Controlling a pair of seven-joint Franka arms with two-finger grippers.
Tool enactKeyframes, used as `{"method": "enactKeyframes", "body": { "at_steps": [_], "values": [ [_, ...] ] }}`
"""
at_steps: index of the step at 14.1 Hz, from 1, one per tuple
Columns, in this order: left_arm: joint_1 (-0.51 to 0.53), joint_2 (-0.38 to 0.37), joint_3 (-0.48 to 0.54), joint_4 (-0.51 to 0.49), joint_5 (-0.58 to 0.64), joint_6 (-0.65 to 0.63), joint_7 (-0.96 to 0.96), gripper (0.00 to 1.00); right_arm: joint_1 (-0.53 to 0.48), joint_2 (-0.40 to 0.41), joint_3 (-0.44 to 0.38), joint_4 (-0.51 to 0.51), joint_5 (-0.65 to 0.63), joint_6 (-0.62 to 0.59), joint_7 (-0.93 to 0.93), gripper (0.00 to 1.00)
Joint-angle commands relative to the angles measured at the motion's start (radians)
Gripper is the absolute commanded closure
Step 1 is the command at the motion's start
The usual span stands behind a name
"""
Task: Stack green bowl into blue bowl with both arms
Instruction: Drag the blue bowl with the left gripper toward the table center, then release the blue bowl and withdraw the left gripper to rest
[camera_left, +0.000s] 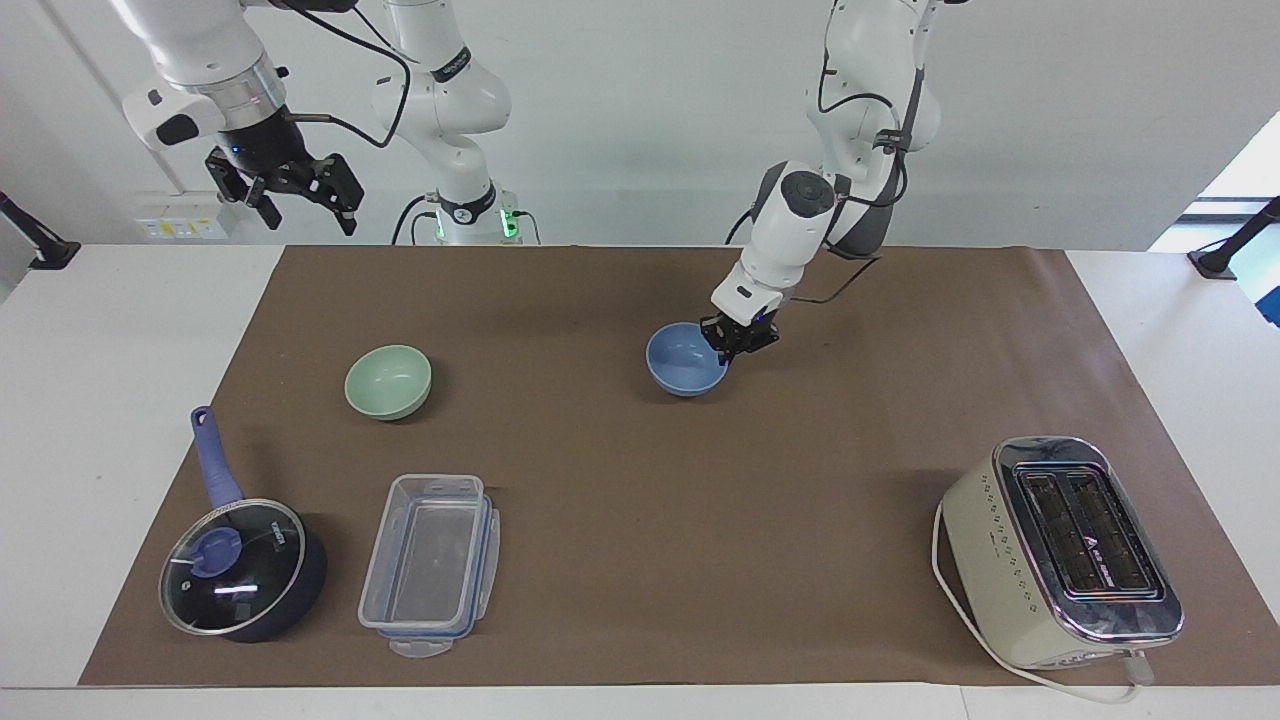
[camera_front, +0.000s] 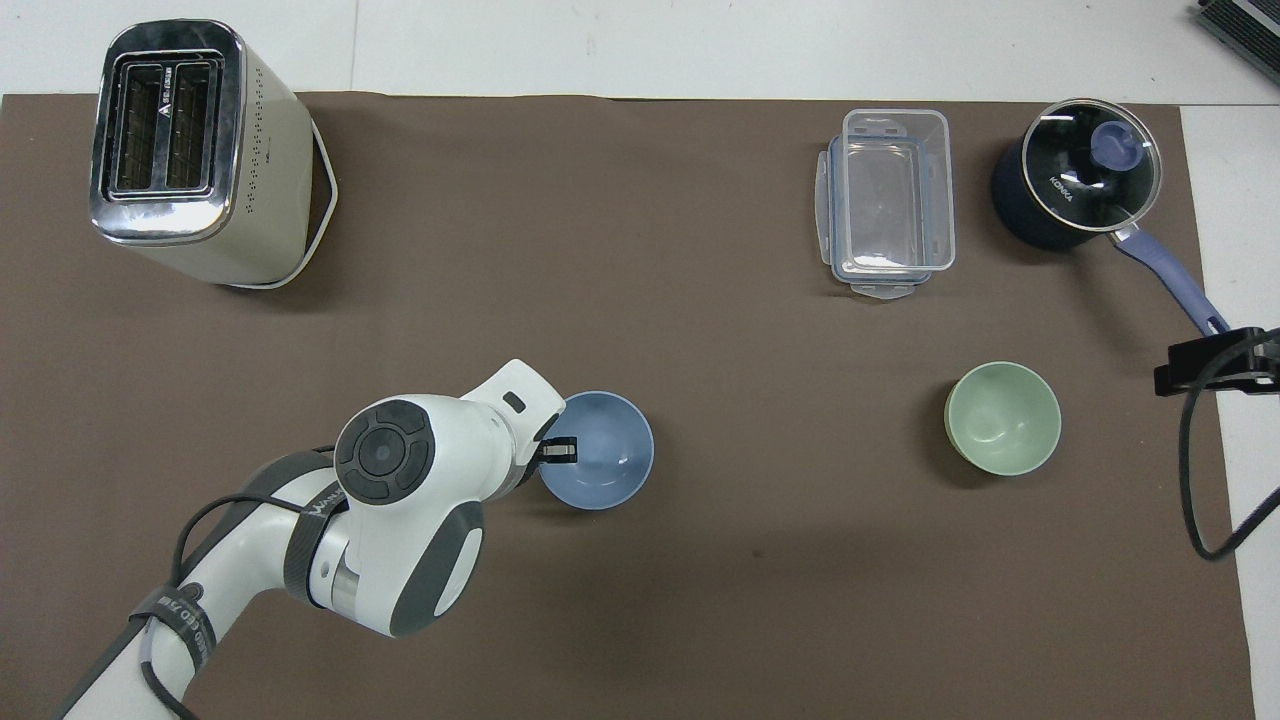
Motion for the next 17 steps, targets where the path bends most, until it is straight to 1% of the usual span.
{"method": "enactKeyframes", "body": {
  "at_steps": [1, 2, 4, 5, 6, 7, 9, 10, 11, 12, 14, 15, 17],
  "values": [
    [-0.014, -0.005, 0.012, -0.006, 0.021, -0.012, -0.024, 0.60, 0.001, -0.006, -0.004, 0.001, 0.003, -0.005, -0.021, 0.00],
    [-0.014, -0.002, 0.013, 0.002, 0.021, -0.015, -0.026, 0.43, -0.001, -0.006, -0.004, 0.001, 0.003, -0.005, -0.021, 0.00],
    [-0.011, -0.002, 0.013, 0.015, 0.021, -0.059, -0.026, 0.31, 0.001, -0.006, -0.004, 0.001, 0.003, -0.005, -0.021, 0.00],
    [-0.006, -0.005, 0.015, 0.031, 0.021, -0.080, -0.023, 0.08, 0.001, -0.006, -0.004, 0.001, 0.005, -0.005, -0.022, 0.00],
    [0.000, -0.016, 0.016, 0.048, 0.024, -0.109, -0.016, 0.00, -0.001, -0.006, -0.004, 0.001, 0.003, -0.005, -0.021, 0.00],
    [0.006, -0.030, 0.021, 0.072, 0.027, -0.146, -0.013, 0.00, 0.001, -0.006, -0.004, 0.001, 0.003, -0.005, -0.021, 0.00],
    [0.055, -0.076, 0.019, 0.113, 0.117, -0.223, 0.008, 0.00, 0.001, -0.006, -0.004, 0.001, 0.003, -0.005, -0.021, 0.00],
    [0.076, -0.106, 0.019, 0.130, 0.143, -0.264, 0.043, 0.00, 0.001, -0.006, -0.004, 0.001, 0.005, -0.005, -0.022, 0.00],
    [0.116, -0.142, 0.019, 0.155, 0.147, -0.324, 0.098, 0.00, -0.001, -0.006, -0.004, 0.001, 0.003, -0.005, -0.022, 0.00],
    [0.144, -0.160, 0.019, 0.184, 0.148, -0.385, 0.149, 0.00, -0.001, -0.006, -0.004, 0.001, 0.003, -0.005, -0.021, 0.00],
    [0.213, -0.156, 0.019, 0.296, 0.148, -0.503, 0.259, 0.00, 0.001, -0.006, -0.004, 0.001, 0.003, -0.005, -0.021, 0.00],
    [0.250, -0.142, 0.021, 0.369, 0.148, -0.549, 0.319, 0.00, -0.001, -0.006, -0.004, 0.001, 0.003, -0.005, -0.022, 0.00],
    [0.323, -0.116, 0.019, 0.484, 0.150, -0.640, 0.407, 0.00, -0.001, -0.006, -0.004, 0.001, 0.003, -0.005, -0.021, 0.00]
  ]
}}
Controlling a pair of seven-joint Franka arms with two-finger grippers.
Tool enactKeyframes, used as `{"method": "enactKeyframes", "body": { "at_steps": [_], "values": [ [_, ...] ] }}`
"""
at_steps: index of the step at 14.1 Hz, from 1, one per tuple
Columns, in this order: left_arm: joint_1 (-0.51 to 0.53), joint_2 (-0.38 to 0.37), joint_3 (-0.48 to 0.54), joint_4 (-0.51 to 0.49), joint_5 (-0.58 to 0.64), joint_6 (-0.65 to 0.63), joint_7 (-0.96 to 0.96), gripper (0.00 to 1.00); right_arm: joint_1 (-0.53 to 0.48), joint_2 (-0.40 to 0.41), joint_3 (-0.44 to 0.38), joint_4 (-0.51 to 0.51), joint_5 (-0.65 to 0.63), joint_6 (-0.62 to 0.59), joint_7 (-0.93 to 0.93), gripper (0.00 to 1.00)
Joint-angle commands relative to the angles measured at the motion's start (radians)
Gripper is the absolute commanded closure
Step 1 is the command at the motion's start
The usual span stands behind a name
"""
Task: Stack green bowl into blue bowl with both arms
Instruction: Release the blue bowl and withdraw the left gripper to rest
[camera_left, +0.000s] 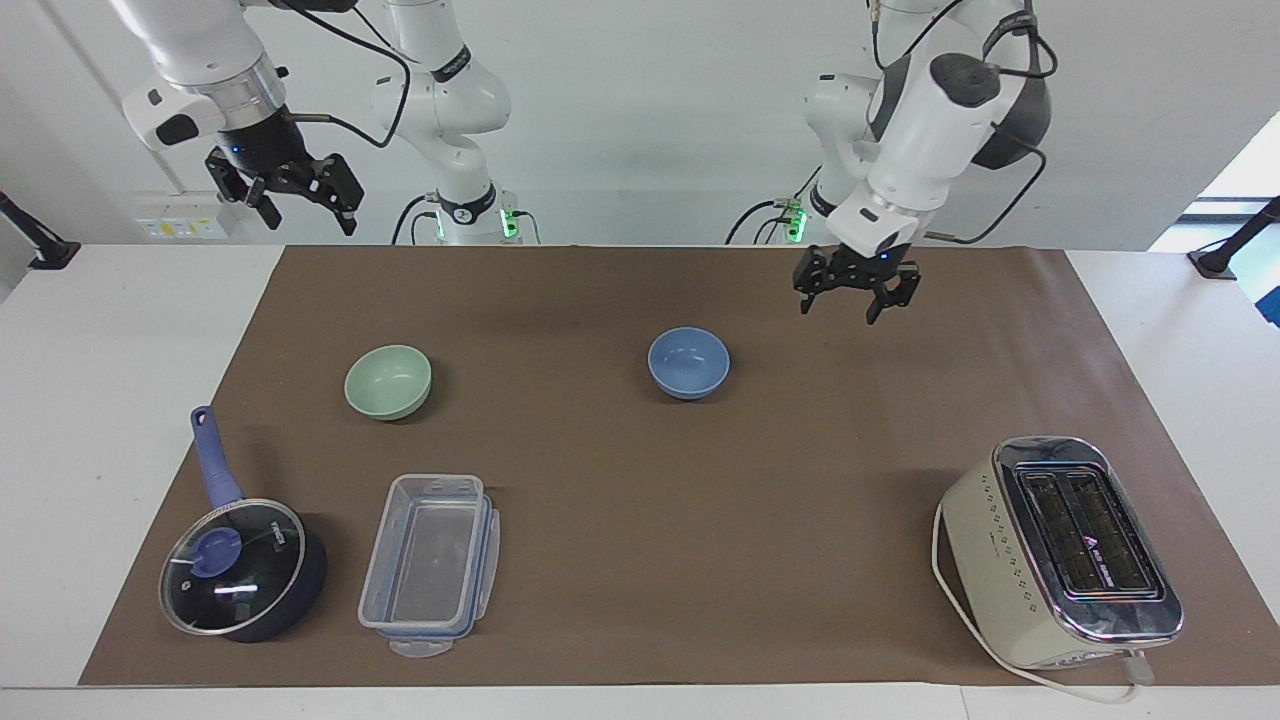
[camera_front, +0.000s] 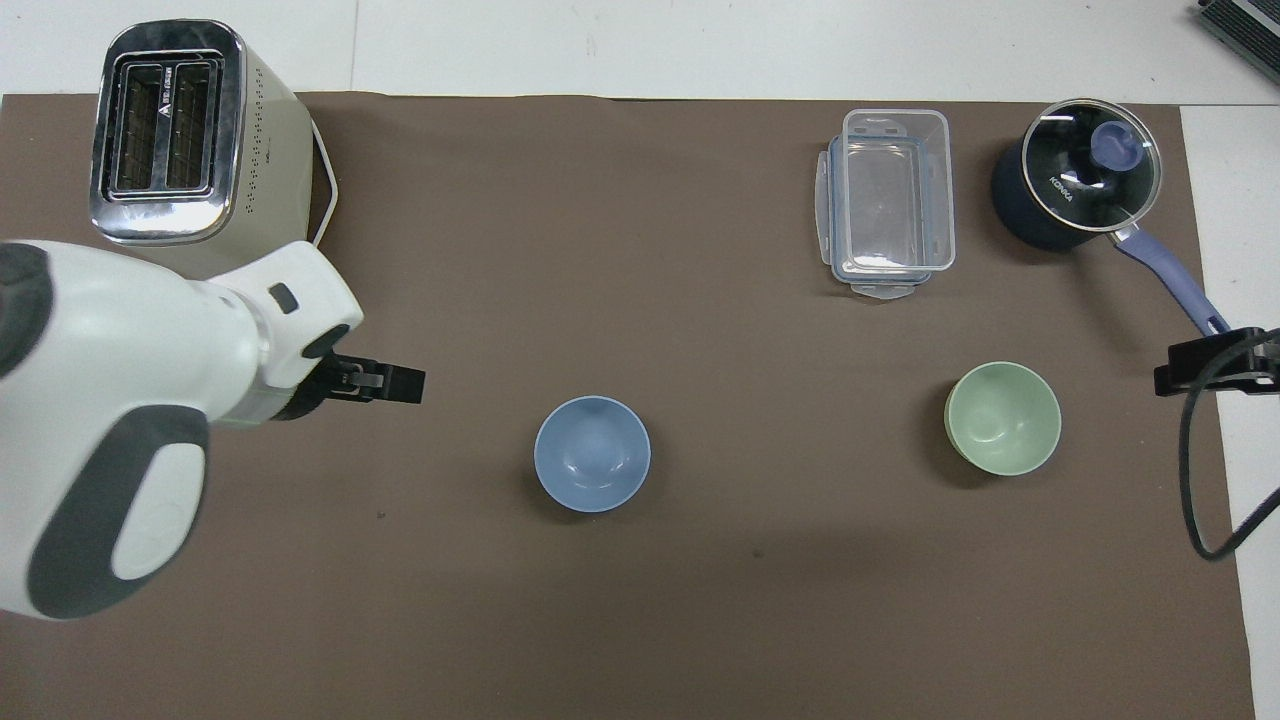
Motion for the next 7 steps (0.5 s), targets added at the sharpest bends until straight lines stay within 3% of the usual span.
{"method": "enactKeyframes", "body": {
  "at_steps": [1, 5, 7],
  "values": [
    [0.086, 0.050, -0.012, 0.167, 0.020, -0.129, 0.108, 0.00, -0.001, -0.006, -0.004, 0.001, 0.003, -0.005, -0.021, 0.00],
    [0.175, 0.073, -0.010, 0.316, 0.024, -0.259, 0.205, 0.00, 0.002, -0.011, -0.002, -0.002, 0.002, -0.015, -0.047, 0.00],
    [0.216, 0.134, -0.010, 0.447, 0.025, -0.331, 0.230, 0.00, -0.004, -0.015, -0.004, -0.046, 0.003, 0.034, -0.100, 0.00]
  ]
}}
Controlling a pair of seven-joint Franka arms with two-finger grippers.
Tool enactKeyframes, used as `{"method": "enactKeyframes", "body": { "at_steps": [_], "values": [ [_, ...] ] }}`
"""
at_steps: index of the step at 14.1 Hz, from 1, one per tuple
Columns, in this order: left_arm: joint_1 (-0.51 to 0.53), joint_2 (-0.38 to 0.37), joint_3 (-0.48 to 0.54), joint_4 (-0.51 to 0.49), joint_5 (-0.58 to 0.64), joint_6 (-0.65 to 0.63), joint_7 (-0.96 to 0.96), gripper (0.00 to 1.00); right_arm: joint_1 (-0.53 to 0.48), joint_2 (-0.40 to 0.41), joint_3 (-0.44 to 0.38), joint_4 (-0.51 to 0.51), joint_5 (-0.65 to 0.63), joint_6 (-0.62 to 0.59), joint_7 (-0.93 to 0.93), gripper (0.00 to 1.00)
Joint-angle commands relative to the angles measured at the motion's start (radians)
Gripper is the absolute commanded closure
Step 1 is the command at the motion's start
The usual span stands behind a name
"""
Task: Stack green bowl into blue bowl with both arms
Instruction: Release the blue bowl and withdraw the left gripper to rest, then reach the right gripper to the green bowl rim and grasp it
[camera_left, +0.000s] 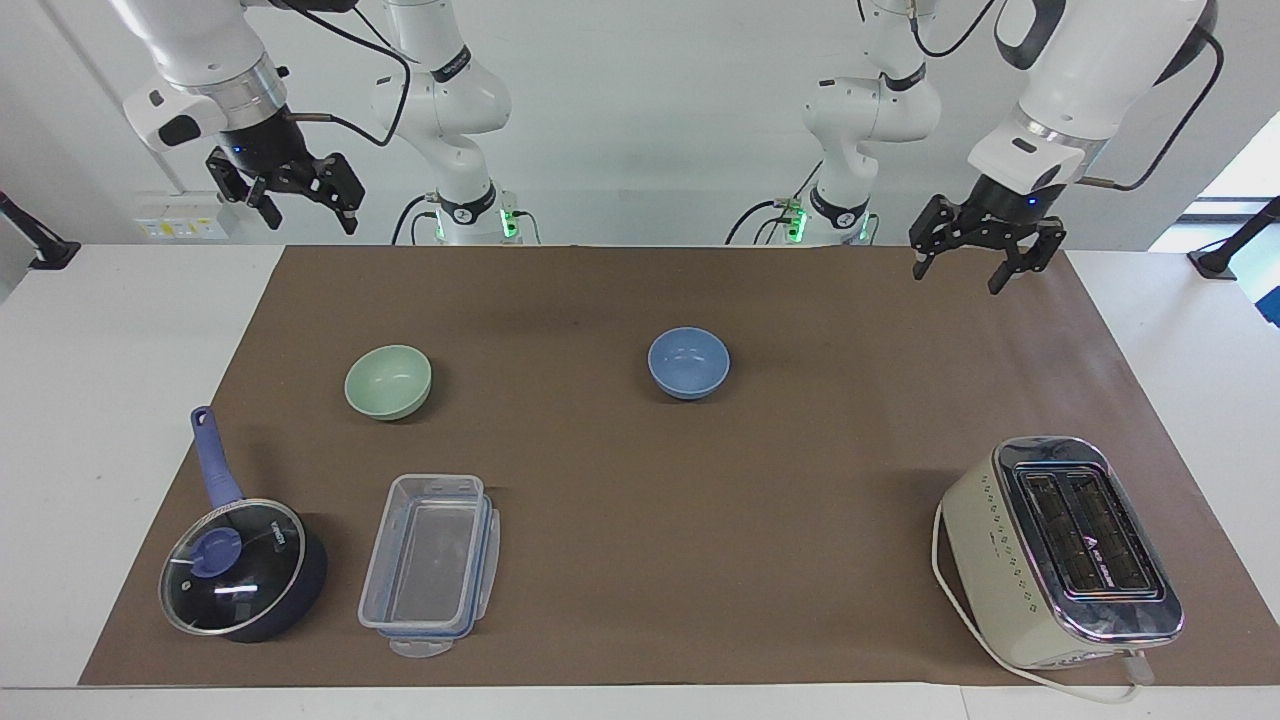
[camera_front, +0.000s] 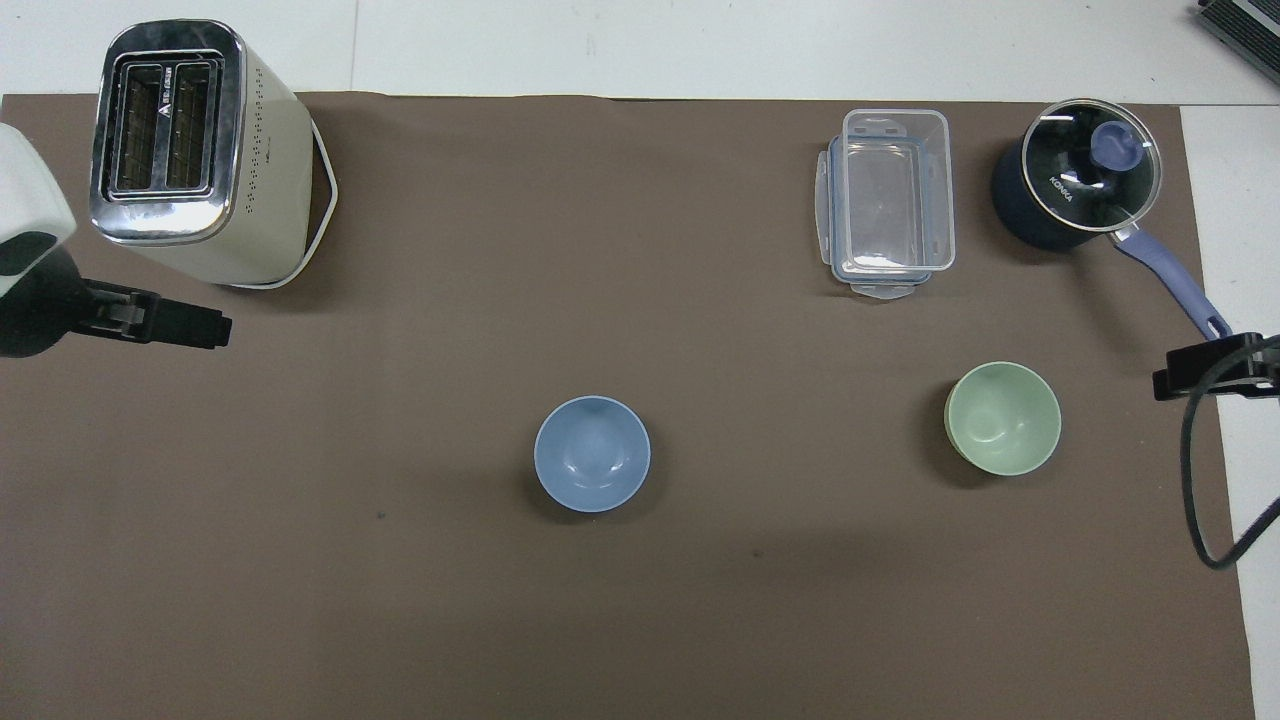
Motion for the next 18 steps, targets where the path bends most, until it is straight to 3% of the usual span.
{"method": "enactKeyframes", "body": {
  "at_steps": [1, 6, 8, 11, 15, 18],
  "values": [
    [0.037, 0.116, -0.014, 0.212, 0.023, -0.135, 0.028, 0.00, -0.012, -0.015, -0.004, -0.080, 0.003, 0.079, -0.093, 0.00],
    [0.035, 0.107, -0.012, 0.218, 0.053, -0.203, 0.030, 0.00, -0.049, 0.001, -0.010, -0.311, -0.001, 0.330, -0.237, 0.00],
    [0.037, 0.054, -0.012, 0.151, 0.052, -0.247, 0.034, 0.00, -0.073, 0.030, -0.010, -0.425, -0.001, 0.471, -0.277, 0.00],
    [0.037, 0.001, -0.012, 0.074, 0.052, -0.238, 0.034, 0.00, -0.092, 0.092, -0.010, -0.503, -0.001, 0.599, -0.346, 0.00],
    [0.037, 0.000, -0.012, 0.070, 0.052, -0.231, 0.033, 0.00, -0.130, 0.158, -0.010, -0.565, -0.001, 0.719, -0.403, 0.00],
    [0.037, 0.001, -0.012, 0.070, 0.052, -0.215, 0.033, 0.00, -0.133, 0.170, -0.010, -0.606, -0.001, 0.745, -0.417, 0.00]
  ]
}}
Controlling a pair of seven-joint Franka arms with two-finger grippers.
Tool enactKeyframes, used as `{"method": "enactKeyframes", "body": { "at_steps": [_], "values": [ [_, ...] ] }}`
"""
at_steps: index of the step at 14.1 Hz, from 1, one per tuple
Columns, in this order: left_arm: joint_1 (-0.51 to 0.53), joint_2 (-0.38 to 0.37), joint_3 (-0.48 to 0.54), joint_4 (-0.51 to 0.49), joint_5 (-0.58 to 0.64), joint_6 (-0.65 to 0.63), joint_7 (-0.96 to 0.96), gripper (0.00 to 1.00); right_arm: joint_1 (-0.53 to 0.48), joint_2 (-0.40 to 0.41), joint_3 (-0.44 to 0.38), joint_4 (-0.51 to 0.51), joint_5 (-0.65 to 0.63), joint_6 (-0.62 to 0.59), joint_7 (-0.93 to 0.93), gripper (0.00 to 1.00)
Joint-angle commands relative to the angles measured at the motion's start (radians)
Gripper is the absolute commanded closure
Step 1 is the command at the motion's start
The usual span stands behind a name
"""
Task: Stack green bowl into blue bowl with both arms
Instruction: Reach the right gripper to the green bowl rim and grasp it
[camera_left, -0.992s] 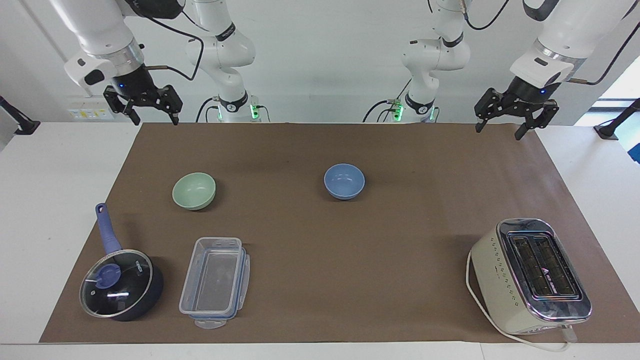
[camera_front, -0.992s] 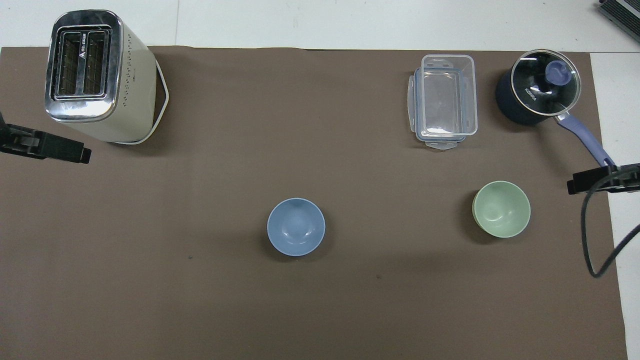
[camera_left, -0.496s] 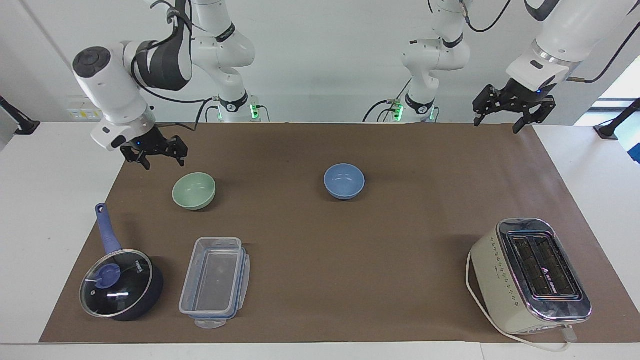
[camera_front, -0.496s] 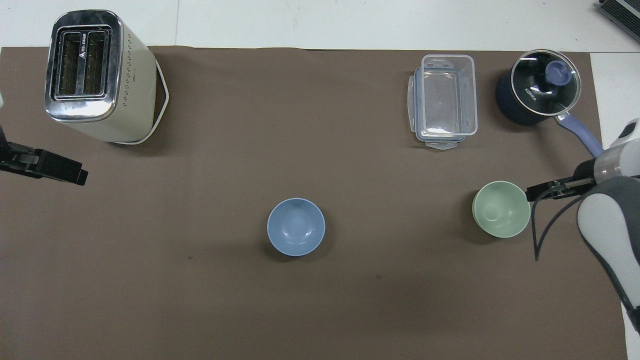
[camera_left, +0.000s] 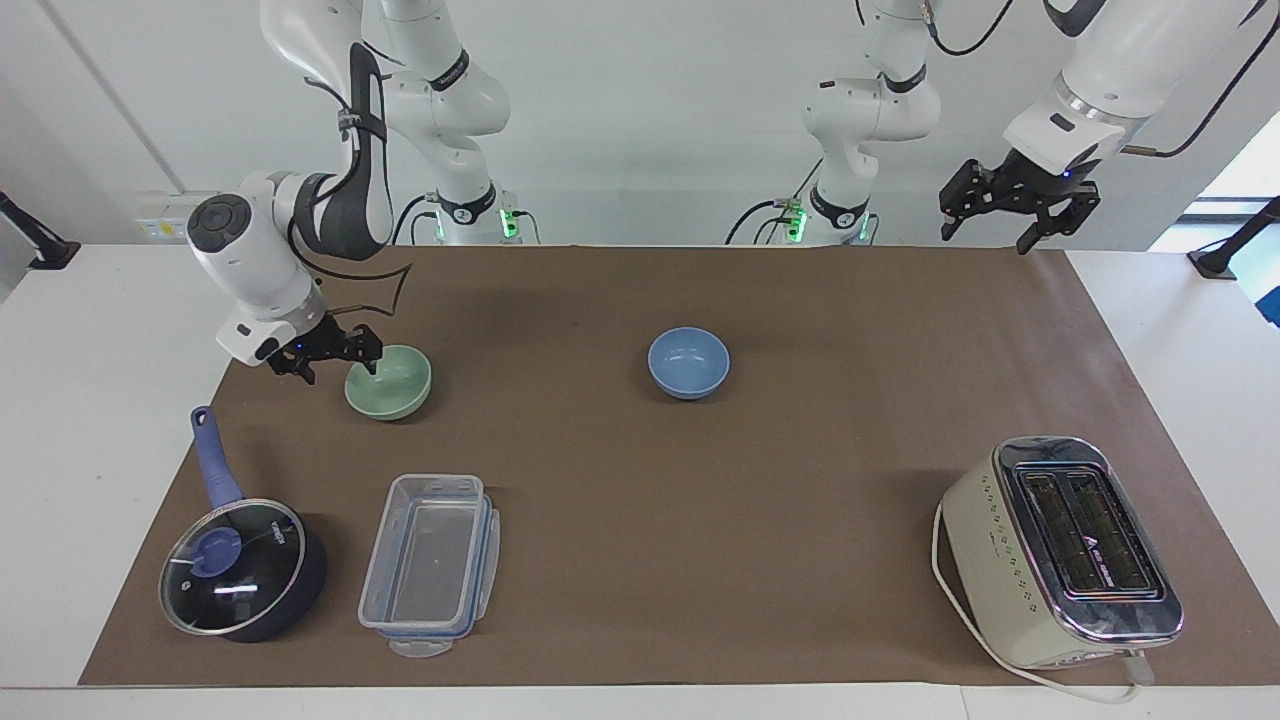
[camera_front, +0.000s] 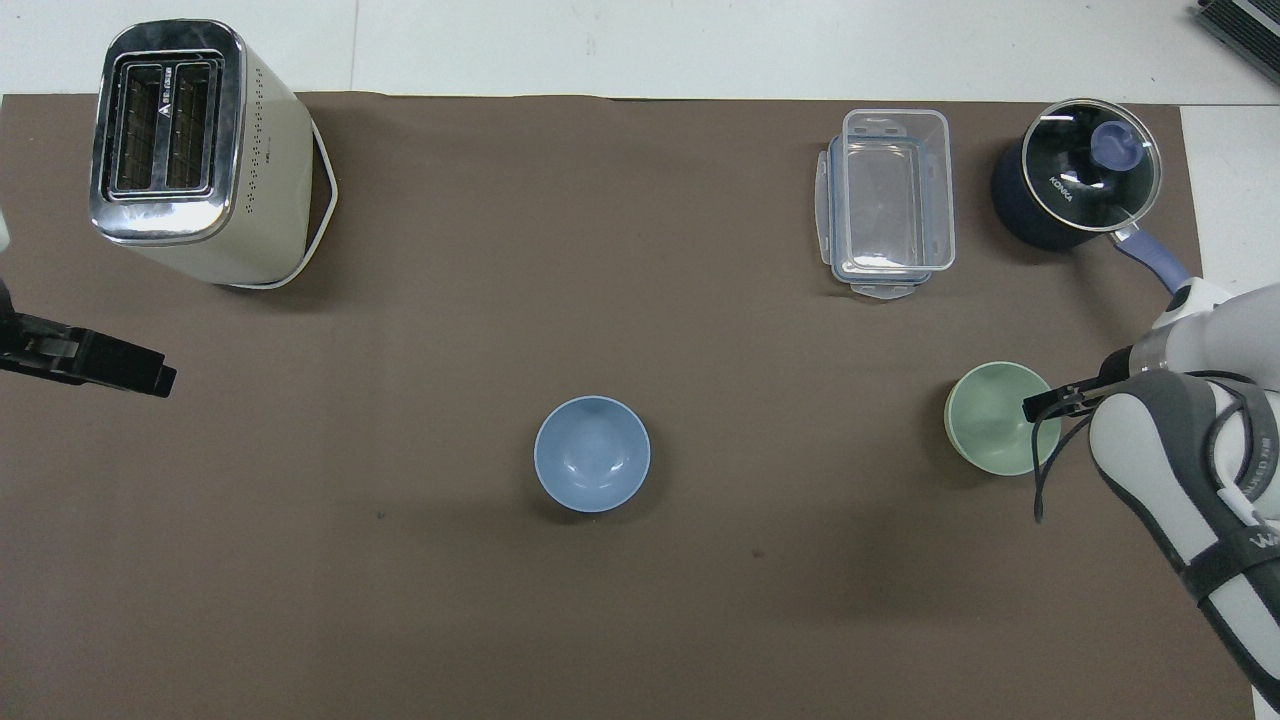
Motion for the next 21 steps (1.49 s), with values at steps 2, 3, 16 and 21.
{"method": "enactKeyframes", "body": {
  "at_steps": [2, 3, 16, 21],
  "values": [
    [0.009, -0.025, -0.007, -0.032, 0.022, 0.029, 0.015, 0.00, -0.016, -0.008, 0.007, -0.076, -0.001, 0.056, -0.042, 0.00],
    [0.009, -0.025, -0.007, -0.032, 0.022, 0.029, 0.015, 0.00, -0.016, -0.008, 0.007, -0.086, -0.001, 0.063, -0.045, 0.00],
    [0.015, -0.024, -0.007, -0.032, 0.022, 0.046, 0.015, 0.00, -0.033, 0.036, 0.007, -0.041, 0.005, 0.083, 0.011, 1.00],
    [0.015, -0.024, -0.007, -0.032, 0.022, 0.046, 0.015, 0.00, -0.006, -0.021, 0.017, 0.128, 0.028, -0.117, 0.015, 1.00]
  ]
}}
